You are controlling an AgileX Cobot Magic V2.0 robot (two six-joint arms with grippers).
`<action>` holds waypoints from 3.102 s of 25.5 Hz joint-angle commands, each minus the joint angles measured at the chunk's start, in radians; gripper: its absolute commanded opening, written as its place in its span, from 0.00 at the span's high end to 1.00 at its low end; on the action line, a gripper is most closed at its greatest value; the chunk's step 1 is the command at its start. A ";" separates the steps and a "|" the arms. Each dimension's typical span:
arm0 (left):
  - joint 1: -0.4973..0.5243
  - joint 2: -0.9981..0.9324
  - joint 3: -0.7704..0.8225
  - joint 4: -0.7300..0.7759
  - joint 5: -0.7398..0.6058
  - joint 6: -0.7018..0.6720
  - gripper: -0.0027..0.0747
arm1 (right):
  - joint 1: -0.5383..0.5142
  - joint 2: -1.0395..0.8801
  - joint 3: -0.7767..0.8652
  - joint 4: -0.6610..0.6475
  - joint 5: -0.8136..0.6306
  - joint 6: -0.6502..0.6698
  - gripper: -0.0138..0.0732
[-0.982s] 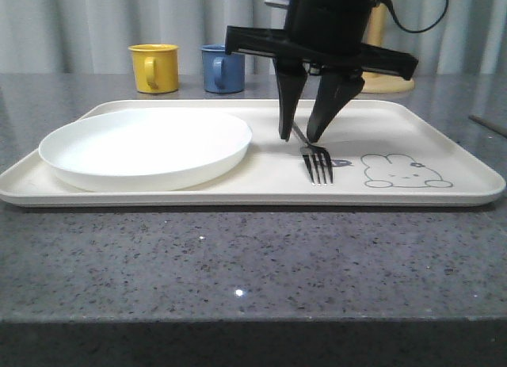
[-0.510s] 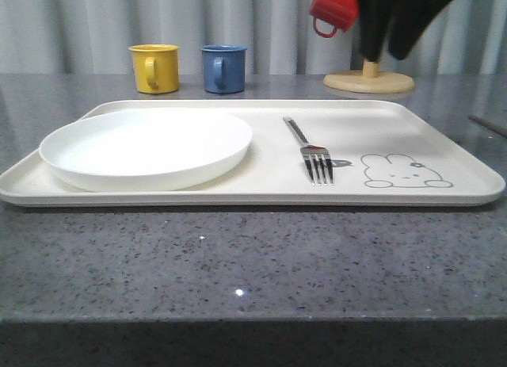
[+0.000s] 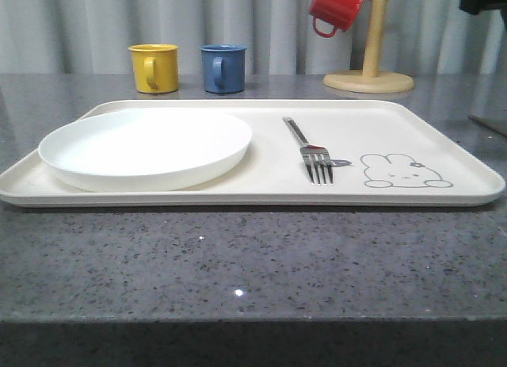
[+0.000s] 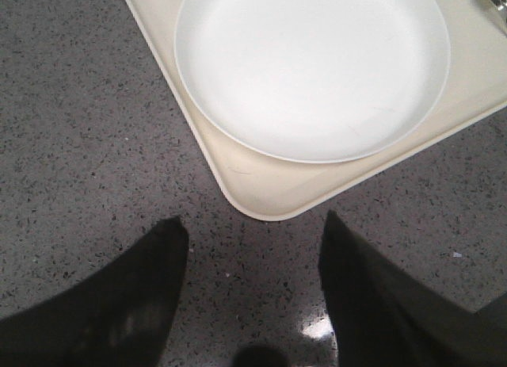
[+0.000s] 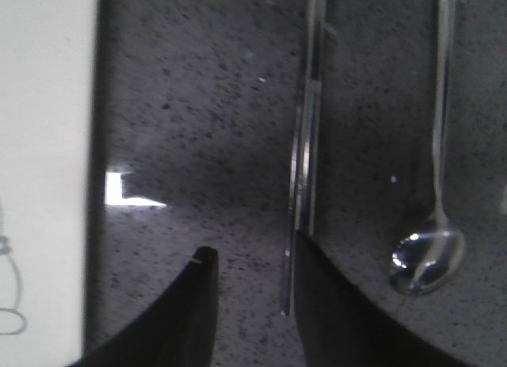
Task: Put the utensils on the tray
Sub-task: 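Lift the right gripper away from the fork, then grasp the steel chopsticks on the table with the right gripper, then lay the chopsticks on the tray beside the fork and release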
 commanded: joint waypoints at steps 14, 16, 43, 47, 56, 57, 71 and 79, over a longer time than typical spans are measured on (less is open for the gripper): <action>-0.007 -0.005 -0.026 -0.009 -0.061 -0.011 0.49 | -0.110 0.023 0.014 0.033 -0.001 -0.098 0.52; -0.007 -0.005 -0.026 -0.009 -0.061 -0.011 0.49 | -0.110 0.043 0.014 0.051 0.000 -0.113 0.52; -0.007 -0.005 -0.026 -0.009 -0.061 -0.011 0.49 | -0.096 0.109 -0.017 0.103 0.042 -0.123 0.84; -0.007 -0.005 -0.026 -0.009 -0.061 -0.011 0.49 | -0.038 0.079 -0.053 0.174 0.075 -0.123 0.84; -0.007 -0.005 -0.026 -0.009 -0.061 -0.011 0.49 | 0.141 0.061 -0.132 0.282 0.045 -0.098 0.84; -0.007 -0.005 -0.026 -0.009 -0.061 -0.011 0.49 | 0.156 0.061 -0.132 0.287 0.030 -0.087 0.84; -0.007 -0.005 -0.026 -0.009 -0.061 -0.011 0.49 | 0.230 0.122 -0.132 0.304 -0.041 0.106 0.84; -0.007 -0.005 -0.026 -0.009 -0.061 -0.011 0.49 | 0.230 0.179 -0.132 0.318 -0.067 0.108 0.83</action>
